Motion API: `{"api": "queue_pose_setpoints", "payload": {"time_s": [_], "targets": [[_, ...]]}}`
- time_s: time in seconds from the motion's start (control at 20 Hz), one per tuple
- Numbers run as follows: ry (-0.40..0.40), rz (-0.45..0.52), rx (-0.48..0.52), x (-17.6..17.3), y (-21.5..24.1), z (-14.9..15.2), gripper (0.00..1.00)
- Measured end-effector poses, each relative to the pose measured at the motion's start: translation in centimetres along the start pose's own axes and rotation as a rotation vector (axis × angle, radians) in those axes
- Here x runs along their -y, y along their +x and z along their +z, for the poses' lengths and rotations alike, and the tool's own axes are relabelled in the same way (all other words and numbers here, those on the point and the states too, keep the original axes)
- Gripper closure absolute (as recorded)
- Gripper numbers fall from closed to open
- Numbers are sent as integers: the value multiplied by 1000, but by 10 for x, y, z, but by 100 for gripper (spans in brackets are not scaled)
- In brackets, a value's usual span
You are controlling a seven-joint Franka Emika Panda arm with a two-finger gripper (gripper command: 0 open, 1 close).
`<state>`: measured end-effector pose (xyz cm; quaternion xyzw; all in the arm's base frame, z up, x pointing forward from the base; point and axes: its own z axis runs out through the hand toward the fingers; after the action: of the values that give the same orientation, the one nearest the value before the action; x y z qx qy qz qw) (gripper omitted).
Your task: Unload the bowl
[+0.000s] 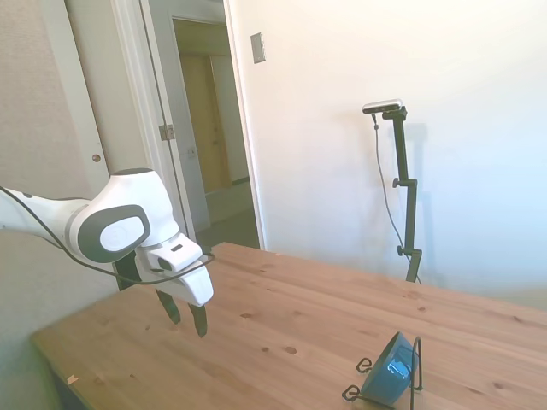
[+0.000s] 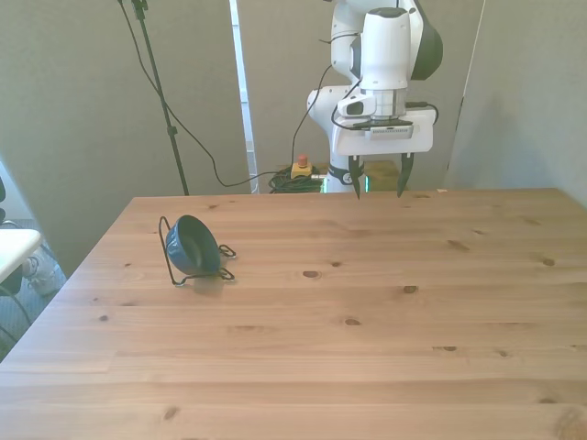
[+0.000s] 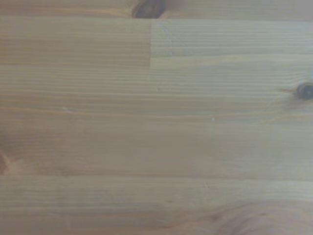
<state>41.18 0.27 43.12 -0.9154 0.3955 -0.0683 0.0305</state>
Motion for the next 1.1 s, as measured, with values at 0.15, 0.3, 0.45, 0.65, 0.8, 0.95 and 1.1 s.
{"api": "queue_pose_setpoints", "payload": {"time_s": [0.15, 0.3, 0.45, 0.65, 0.8, 0.95, 1.1], "targets": [[13, 9, 11, -3, 4, 0, 0], [28, 50, -32, -16, 27, -10, 0], [35, 110, -86, -36, 60, -24, 0], [31, 192, -161, -67, 108, -39, 0], [19, 262, -207, -91, 145, -45, 0], [-6, 315, -218, -95, 176, -38, 0], [-56, 339, -265, -92, 186, -32, 0]]}}
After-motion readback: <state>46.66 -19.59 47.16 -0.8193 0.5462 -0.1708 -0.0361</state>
